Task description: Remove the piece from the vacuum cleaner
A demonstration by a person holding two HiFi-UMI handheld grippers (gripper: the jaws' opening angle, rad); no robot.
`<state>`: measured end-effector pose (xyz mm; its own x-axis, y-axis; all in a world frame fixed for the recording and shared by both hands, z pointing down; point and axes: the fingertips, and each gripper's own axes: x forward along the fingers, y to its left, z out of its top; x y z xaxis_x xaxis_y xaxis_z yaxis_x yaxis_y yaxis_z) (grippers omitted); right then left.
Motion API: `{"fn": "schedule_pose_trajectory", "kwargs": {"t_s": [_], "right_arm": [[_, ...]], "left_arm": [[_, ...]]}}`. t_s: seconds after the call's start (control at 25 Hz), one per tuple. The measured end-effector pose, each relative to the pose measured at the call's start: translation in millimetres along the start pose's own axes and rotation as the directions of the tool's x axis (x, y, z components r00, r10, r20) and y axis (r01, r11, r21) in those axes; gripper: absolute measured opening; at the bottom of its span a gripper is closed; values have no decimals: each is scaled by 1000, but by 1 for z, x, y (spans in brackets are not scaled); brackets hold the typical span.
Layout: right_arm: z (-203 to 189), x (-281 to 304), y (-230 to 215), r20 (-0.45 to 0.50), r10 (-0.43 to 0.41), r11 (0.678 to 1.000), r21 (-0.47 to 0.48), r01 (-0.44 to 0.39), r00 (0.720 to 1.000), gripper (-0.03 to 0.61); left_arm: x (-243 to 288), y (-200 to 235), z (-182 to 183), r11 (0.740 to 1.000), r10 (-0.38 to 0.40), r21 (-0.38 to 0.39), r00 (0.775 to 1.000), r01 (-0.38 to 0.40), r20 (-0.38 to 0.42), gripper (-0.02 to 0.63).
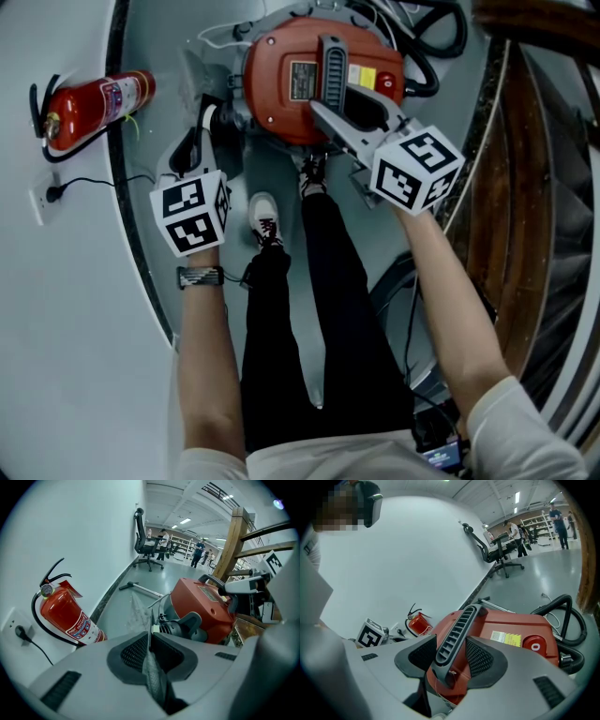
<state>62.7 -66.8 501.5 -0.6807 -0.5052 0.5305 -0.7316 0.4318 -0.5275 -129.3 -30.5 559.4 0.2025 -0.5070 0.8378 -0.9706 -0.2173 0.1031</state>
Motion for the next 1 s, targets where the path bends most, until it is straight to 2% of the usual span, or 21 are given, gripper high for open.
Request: {"fn": "schedule_pose_trajectory", "kwargs": {"t_s": [0.52, 0.76, 1.0], "right_arm": [[1, 0, 3, 10, -5, 1000, -3, 5, 1000, 201], [2, -1, 3, 21, -13, 1000, -25, 14, 1000, 202], [1, -1, 3, 16, -11, 999, -30, 12, 1000, 204]], "left_arm": [[-1, 3, 1, 999, 26, -33, 1000, -26, 7, 38], [-1, 2, 1, 1000, 25, -1, 1000, -25, 2, 38], [-1, 2, 1, 1000, 12, -6, 1000, -12, 7, 38]]}}
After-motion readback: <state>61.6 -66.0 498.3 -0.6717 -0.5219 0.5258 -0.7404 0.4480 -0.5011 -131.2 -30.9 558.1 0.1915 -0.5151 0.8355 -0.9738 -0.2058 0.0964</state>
